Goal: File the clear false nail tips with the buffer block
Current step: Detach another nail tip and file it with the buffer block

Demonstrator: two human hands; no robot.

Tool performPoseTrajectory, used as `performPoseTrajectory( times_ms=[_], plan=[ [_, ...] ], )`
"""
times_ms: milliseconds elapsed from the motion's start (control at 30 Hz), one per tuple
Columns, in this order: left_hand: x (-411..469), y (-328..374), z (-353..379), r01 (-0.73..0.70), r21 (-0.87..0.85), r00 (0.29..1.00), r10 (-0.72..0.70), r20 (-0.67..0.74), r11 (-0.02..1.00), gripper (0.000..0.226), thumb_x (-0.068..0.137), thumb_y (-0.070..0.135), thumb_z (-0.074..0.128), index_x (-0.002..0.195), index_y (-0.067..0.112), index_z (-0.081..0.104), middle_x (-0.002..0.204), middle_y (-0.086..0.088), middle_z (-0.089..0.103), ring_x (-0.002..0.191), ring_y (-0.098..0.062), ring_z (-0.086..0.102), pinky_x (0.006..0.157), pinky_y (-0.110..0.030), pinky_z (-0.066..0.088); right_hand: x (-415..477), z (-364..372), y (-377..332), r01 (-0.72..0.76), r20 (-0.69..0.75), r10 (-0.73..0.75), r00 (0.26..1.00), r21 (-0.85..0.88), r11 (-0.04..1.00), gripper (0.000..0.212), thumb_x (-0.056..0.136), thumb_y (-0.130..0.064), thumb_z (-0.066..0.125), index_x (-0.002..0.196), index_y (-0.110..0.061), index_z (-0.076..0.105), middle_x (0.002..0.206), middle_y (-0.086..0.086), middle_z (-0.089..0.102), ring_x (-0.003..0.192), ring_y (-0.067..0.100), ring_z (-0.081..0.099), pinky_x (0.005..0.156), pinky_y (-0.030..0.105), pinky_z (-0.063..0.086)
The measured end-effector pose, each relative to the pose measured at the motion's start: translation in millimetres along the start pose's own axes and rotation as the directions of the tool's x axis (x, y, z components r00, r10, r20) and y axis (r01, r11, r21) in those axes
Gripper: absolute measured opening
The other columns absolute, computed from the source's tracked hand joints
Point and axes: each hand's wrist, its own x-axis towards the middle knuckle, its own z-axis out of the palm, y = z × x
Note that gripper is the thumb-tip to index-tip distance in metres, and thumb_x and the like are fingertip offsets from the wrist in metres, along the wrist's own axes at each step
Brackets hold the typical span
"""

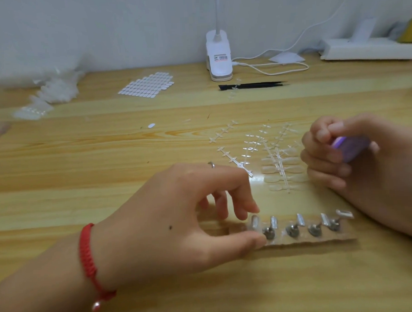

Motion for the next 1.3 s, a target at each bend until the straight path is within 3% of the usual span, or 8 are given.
performPoseTrajectory(
  times_ms=[267, 433, 600, 800, 933, 1033, 1200, 1300],
  plan=[
    [-5, -1, -4, 0.049, -0.13, 0.998, -0.043, 0.045, 0.99, 0.034, 0.071, 0.042, 0.066, 0.102, 0.035, 0.055, 0.083, 0.012, 0.063, 0.084, -0.013, 0.062, 0.073, -0.012, 0.043, -2, 4, -7, -0.029, -0.124, 0.057, 0.991, 0.221, 0.975, 0.014, 0.071, -0.019, 0.048, 0.059, -0.013, 0.051, 0.055, -0.001, 0.027, 0.045, 0.01, 0.019, 0.037, 0.019, 0.022],
    [21, -5, -9, 0.076, -0.106, 0.963, -0.1, -0.252, 0.991, 0.015, 0.075, 0.038, 0.059, 0.085, 0.029, 0.066, 0.069, 0.011, 0.061, 0.072, -0.009, 0.057, 0.073, -0.006, 0.037, -1, 3, -6, -0.032, -0.115, 0.06, 0.992, 0.236, 0.971, 0.013, 0.071, -0.019, 0.048, 0.061, -0.011, 0.051, 0.055, 0.0, 0.028, 0.047, 0.01, 0.018, 0.037, 0.02, 0.023],
    [54, -13, 8, 0.196, 0.226, 0.971, -0.157, -0.177, 0.954, 0.03, 0.079, 0.061, 0.056, 0.091, 0.038, 0.069, 0.077, 0.017, 0.06, 0.08, -0.002, 0.053, 0.082, -0.029, 0.042, -2, 4, -7, -0.039, -0.108, 0.069, 0.992, 0.261, 0.965, 0.011, 0.07, -0.018, 0.048, 0.061, -0.011, 0.051, 0.055, 0.001, 0.028, 0.045, 0.01, 0.02, 0.036, 0.02, 0.023],
    [65, -12, 23, 0.2, 0.36, 0.97, -0.133, -0.203, 0.911, 0.041, 0.067, 0.074, 0.047, 0.086, 0.042, 0.065, 0.076, 0.023, 0.055, 0.08, 0.005, 0.047, 0.076, -0.025, 0.034, -2, 3, -7, -0.052, -0.091, 0.08, 0.993, 0.274, 0.96, 0.012, 0.07, -0.018, 0.049, 0.062, -0.009, 0.051, 0.055, 0.002, 0.029, 0.043, 0.011, 0.022, 0.036, 0.021, 0.024],
    [68, -11, 25, 0.239, 0.138, 0.954, -0.207, -0.217, 0.961, 0.03, 0.061, 0.064, 0.062, 0.077, 0.038, 0.065, 0.073, 0.02, 0.059, 0.078, 0.001, 0.053, 0.073, -0.028, 0.046, -1, 2, -7, -0.05, -0.083, 0.077, 0.994, 0.289, 0.956, 0.012, 0.07, -0.018, 0.049, 0.062, -0.009, 0.052, 0.054, 0.002, 0.03, 0.043, 0.011, 0.022, 0.036, 0.02, 0.025],
    [70, -7, 26, 0.28, -0.165, 0.924, -0.312, -0.221, 0.946, 0.021, 0.062, 0.047, 0.076, 0.073, 0.032, 0.067, 0.071, 0.016, 0.064, 0.061, 0.003, 0.057, 0.059, -0.013, 0.044, -1, 1, -6, -0.042, -0.101, 0.076, 0.992, 0.298, 0.954, 0.011, 0.068, -0.018, 0.051, 0.061, -0.01, 0.052, 0.054, 0.002, 0.029, 0.044, 0.011, 0.021, 0.036, 0.021, 0.024],
    [65, -6, 24, 0.228, -0.709, 0.888, -0.441, -0.13, 0.668, 0.015, 0.062, 0.028, 0.079, 0.07, 0.021, 0.068, 0.065, 0.005, 0.067, 0.057, -0.004, 0.059, 0.053, -0.013, 0.045, -4, 0, -2, 0.077, -0.315, -0.032, 0.948, 0.132, 0.988, 0.012, 0.074, -0.014, 0.056, 0.062, -0.012, 0.056, 0.053, 0.001, 0.031, 0.043, 0.01, 0.022, 0.034, 0.02, 0.024],
    [59, -4, 24, 0.189, -0.787, 0.886, -0.447, -0.121, 0.587, 0.018, 0.059, 0.028, 0.082, 0.069, 0.022, 0.069, 0.065, 0.003, 0.065, 0.056, -0.005, 0.058, 0.053, -0.013, 0.046, -5, 1, 0, 0.083, -0.349, -0.129, 0.928, -0.145, 0.986, 0.012, 0.072, -0.023, 0.073, 0.082, -0.016, 0.072, 0.056, -0.002, 0.04, 0.045, 0.01, 0.03, 0.037, 0.019, 0.031]
  ],
)
